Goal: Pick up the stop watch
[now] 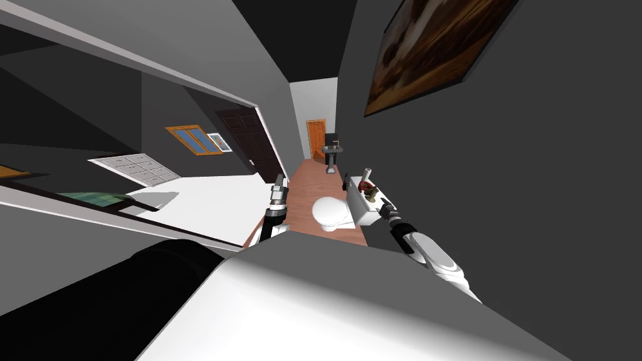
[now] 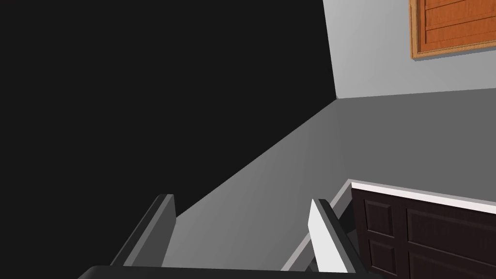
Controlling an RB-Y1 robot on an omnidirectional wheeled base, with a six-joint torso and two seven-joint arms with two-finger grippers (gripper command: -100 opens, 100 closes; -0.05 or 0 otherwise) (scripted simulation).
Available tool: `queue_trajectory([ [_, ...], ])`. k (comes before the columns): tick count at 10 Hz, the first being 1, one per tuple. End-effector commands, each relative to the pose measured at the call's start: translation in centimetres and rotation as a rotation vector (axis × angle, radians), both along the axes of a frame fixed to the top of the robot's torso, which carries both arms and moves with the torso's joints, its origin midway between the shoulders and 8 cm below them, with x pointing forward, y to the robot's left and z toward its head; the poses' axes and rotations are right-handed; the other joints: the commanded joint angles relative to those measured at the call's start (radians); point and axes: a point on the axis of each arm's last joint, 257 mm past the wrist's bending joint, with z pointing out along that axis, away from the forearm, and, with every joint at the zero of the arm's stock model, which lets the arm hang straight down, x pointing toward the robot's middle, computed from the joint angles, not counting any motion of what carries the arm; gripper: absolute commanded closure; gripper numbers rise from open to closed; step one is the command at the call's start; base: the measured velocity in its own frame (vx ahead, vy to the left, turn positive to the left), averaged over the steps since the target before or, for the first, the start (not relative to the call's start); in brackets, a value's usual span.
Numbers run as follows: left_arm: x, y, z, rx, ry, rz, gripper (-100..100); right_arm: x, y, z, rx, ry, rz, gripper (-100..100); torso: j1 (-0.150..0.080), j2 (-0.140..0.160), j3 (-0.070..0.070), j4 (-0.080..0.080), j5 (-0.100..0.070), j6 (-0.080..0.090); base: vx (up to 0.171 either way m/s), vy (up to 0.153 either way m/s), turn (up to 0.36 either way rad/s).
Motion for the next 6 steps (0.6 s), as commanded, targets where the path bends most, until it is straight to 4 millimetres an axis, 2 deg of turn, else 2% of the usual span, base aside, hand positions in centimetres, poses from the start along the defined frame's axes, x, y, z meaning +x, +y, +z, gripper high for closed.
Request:
queue_trajectory([
  [1,0.0,0.0,0.0,0.0,0.0,0.0,0,-1.0,-1.7,-1.6,-0.012,0.036,-0.028,-100,0.0,0.0,0.0,0.0,0.0,0.0,-0.037,0.155,-0.009],
  [3,0.0,0.0,0.0,0.0,0.0,0.0,0,-2.0,-3.9,-2.7,-0.024,0.068,-0.056,-100,0.002,0.001,0.001,0.0,0.0,0.0,-0.056,0.161,-0.006],
  [4,0.0,0.0,0.0,0.0,0.0,0.0,0,-2.0,-3.9,-2.7,-0.024,0.068,-0.056,-100,0.002,0.0,0.0,0.0,0.001,0.0,-0.018,0.096,-0.008],
  [5,0.0,0.0,0.0,0.0,0.0,0.0,0,-3.0,-5.9,-3.5,-0.032,0.096,-0.081,-100,-0.002,-0.001,-0.001,0.0,0.0,0.0,-0.031,0.11,0.007],
  [6,0.0,0.0,0.0,0.0,0.0,0.0,0,-3.0,-5.9,-3.5,-0.032,0.096,-0.081,-100,-0.001,-0.001,0.0,0.0,0.0,0.0,-0.011,0.099,-0.014],
])
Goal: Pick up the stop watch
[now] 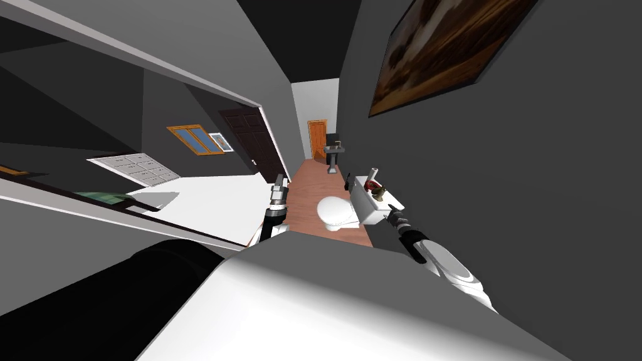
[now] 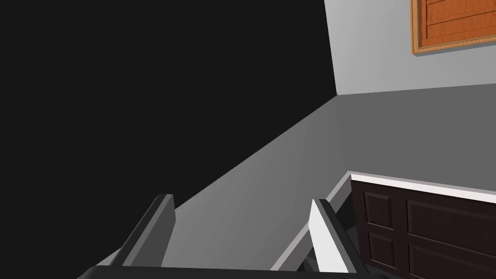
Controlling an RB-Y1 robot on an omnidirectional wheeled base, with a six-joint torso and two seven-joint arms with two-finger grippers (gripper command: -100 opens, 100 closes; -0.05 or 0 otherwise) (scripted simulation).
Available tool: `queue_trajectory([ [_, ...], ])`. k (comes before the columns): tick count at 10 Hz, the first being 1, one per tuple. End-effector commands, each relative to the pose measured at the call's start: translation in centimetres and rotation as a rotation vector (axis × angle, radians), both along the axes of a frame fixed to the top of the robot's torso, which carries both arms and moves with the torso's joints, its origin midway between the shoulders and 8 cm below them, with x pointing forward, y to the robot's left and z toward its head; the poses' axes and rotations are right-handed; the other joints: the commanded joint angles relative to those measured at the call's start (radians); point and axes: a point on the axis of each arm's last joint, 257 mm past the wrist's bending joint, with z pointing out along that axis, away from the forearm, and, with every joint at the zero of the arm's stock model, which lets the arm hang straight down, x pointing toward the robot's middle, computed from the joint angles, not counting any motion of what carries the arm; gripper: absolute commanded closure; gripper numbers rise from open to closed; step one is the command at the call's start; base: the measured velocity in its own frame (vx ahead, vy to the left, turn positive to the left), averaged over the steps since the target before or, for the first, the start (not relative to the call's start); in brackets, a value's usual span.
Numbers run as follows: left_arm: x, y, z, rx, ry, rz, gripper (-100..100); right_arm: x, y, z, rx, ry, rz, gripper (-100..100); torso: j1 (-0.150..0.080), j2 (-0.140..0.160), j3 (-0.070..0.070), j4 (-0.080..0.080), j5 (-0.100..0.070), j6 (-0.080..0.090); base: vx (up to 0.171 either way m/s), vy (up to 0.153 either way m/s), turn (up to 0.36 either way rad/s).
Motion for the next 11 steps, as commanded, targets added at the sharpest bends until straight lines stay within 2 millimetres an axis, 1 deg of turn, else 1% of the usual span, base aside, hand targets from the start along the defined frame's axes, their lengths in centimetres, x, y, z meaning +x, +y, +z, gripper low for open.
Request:
queue_trajectory([
  [1,0.0,0.0,0.0,0.0,0.0,0.0,0,-0.8,-2.0,-0.5,-0.004,0.024,-0.028,-100,0.0,0.0,0.0,0.0,0.0,0.0,0.007,0.121,-0.004],
  [2,0.0,0.0,0.0,0.0,0.0,0.0,0,-1.4,-3.4,-0.7,-0.007,0.039,-0.044,-100,0.001,-0.001,-0.001,0.0,0.0,0.0,0.017,0.156,-0.023],
  [4,0.0,0.0,0.0,0.0,0.0,0.0,0,-1.7,-4.5,-0.8,-0.008,0.049,-0.057,-100,0.004,-0.003,-0.002,-0.001,0.001,0.0,0.022,0.155,-0.017],
  [5,0.0,0.0,0.0,0.0,0.0,0.0,0,-1.9,-5.5,-0.6,-0.009,0.055,-0.067,-100,0.003,-0.002,-0.001,-0.001,0.001,0.0,0.014,0.136,-0.027],
  [6,0.0,0.0,0.0,0.0,0.0,0.0,0,-1.9,-6.0,-0.4,-0.01,0.056,-0.071,-100,0.003,-0.002,-0.001,-0.001,0.0,0.0,0.026,0.115,-0.034],
  [7,0.0,0.0,0.0,0.0,0.0,0.0,0,-1.9,-6.9,0.2,-0.01,0.053,-0.079,-100,0.001,-0.003,-0.002,-0.001,0.0,0.0,0.072,0.097,-0.059],
  [9,0.0,0.0,0.0,0.0,0.0,0.0,0,-1.1,-8.8,2.2,-0.005,0.033,-0.09,-100,0.0,-0.009,-0.005,-0.002,0.0,0.0,0.14,0.094,-0.09],
  [10,0.0,0.0,0.0,0.0,0.0,0.0,0,-0.9,-9.2,2.9,-0.002,0.026,-0.092,-100,0.0,-0.011,-0.006,-0.002,0.0,0.0,0.145,0.089,-0.104],
  [11,0.0,0.0,0.0,0.0,0.0,0.0,0,-0.3,-9.9,4.3,0.005,0.009,-0.094,-100,-0.001,-0.011,-0.006,-0.002,0.0,0.0,0.151,0.068,-0.124],
])
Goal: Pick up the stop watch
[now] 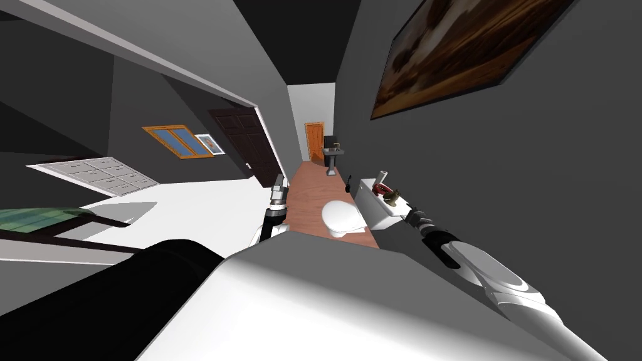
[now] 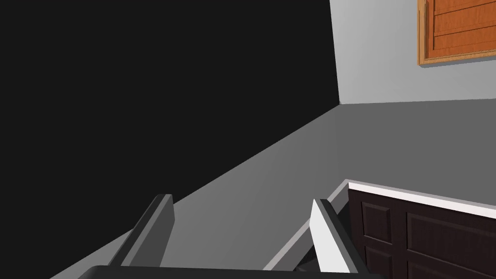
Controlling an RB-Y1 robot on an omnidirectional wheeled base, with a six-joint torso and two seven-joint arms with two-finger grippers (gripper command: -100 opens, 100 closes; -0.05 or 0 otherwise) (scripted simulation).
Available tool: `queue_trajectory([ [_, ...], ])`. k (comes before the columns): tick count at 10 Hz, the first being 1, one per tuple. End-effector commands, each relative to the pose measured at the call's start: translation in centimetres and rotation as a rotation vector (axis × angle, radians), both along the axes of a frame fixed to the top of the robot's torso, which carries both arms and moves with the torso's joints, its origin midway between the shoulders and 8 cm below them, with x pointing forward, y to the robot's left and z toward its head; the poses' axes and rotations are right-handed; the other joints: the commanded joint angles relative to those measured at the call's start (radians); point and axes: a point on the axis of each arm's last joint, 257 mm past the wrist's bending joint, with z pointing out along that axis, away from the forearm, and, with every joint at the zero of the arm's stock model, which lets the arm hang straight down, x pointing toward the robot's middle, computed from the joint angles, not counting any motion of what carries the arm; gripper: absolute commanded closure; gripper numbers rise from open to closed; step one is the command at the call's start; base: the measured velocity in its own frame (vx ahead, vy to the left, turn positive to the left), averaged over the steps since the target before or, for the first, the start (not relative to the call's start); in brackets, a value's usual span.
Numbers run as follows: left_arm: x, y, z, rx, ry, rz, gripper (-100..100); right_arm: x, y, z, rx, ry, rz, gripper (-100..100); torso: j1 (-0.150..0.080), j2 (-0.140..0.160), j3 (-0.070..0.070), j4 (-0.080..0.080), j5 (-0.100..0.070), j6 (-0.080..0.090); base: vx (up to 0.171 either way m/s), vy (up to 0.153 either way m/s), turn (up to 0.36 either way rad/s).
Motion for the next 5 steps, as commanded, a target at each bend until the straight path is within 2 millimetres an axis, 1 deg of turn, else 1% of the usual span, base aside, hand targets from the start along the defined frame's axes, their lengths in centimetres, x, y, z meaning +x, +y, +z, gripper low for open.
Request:
queue_trajectory([
  [1,0.0,0.0,0.0,0.0,0.0,0.0,0,0.8,-0.9,1.4,0.009,-0.02,-0.003,-100,0.0,0.0,0.0,0.0,0.0,0.0,0.144,0.047,-0.074],
  [2,0.0,0.0,0.0,0.0,0.0,0.0,0,1.4,-1.3,2.8,0.016,-0.039,-0.001,-100,-0.001,0.0,0.0,0.0,0.0,0.0,0.151,0.027,-0.097],
  [3,0.0,0.0,0.0,0.0,0.0,0.0,0,1.8,-1.4,3.5,0.019,-0.048,0.0,-100,-0.003,0.0,0.0,0.0,-0.001,0.0,0.132,0.019,-0.073],
  [4,0.0,0.0,0.0,0.0,0.0,0.0,0,2.3,-1.6,4.7,0.024,-0.064,0.003,-100,-0.004,0.001,0.0,0.0,-0.001,0.0,0.129,0.019,-0.086],
  [5,0.0,0.0,0.0,0.0,0.0,0.0,0,2.5,-1.7,5.1,0.026,-0.069,0.004,-100,-0.004,0.001,0.0,0.0,-0.001,0.0,0.105,0.012,-0.051],
])
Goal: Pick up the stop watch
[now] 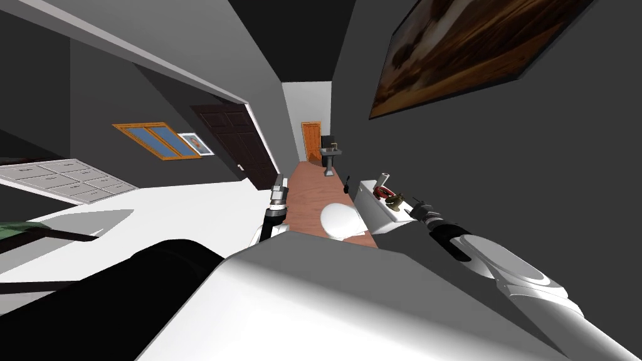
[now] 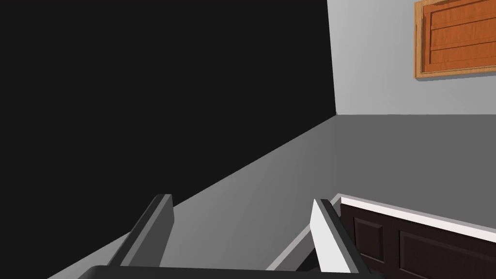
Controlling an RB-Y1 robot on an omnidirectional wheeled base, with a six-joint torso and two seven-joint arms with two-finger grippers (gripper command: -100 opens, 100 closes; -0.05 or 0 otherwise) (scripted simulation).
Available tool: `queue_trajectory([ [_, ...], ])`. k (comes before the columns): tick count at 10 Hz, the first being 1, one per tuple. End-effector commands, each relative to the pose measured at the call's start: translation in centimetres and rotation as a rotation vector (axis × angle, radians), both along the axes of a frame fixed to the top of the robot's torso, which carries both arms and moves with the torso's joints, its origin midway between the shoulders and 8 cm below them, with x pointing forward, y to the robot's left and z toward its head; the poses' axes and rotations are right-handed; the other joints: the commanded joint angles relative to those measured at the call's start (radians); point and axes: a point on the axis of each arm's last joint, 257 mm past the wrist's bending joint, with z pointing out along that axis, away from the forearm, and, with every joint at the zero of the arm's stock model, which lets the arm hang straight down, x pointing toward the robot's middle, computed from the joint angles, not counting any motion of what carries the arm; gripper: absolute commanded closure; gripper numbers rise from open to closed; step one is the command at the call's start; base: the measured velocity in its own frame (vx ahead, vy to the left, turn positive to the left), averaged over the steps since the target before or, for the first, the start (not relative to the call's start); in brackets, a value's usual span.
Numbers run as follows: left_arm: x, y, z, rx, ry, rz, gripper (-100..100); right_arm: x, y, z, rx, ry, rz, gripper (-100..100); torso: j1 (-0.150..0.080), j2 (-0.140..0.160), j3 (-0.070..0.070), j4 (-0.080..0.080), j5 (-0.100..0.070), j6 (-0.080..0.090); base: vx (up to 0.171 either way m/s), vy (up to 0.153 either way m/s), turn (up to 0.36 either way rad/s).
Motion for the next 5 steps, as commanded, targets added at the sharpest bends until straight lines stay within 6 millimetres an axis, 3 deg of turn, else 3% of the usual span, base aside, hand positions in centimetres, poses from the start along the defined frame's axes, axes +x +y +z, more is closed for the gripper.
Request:
queue_trajectory([
  [1,0.0,0.0,0.0,0.0,0.0,0.0,0,0.56,0.04,1.09,0.006,-0.012,0.004,-100,0.0,0.0,0.0,0.0,0.0,0.0,0.079,0.007,-0.035],
  [2,0.0,0.0,0.0,0.0,0.0,0.0,0,0.42,0.04,0.62,0.003,-0.007,0.004,-100,0.0,0.002,0.001,0.0,0.0,0.0,0.034,0.004,-0.005],
  [3,0.0,0.0,0.0,0.0,0.0,0.0,0,0.47,0.04,0.7,0.004,-0.009,0.003,0,-0.001,0.004,0.002,0.001,0.0,0.0,0.007,0.001,0.002],
  [4,0.0,0.0,0.0,0.0,0.0,0.0,0,0.47,0.04,0.69,0.004,-0.009,0.004,-100,-0.001,0.006,0.004,0.001,0.0,0.0,0.0,0.0,0.0],
  [5,0.0,0.0,0.0,0.0,0.0,0.0,0,0.47,0.04,0.69,0.004,-0.009,0.004,100,-0.001,0.007,0.004,0.002,0.0,0.0,0.0,0.0,0.0],
])
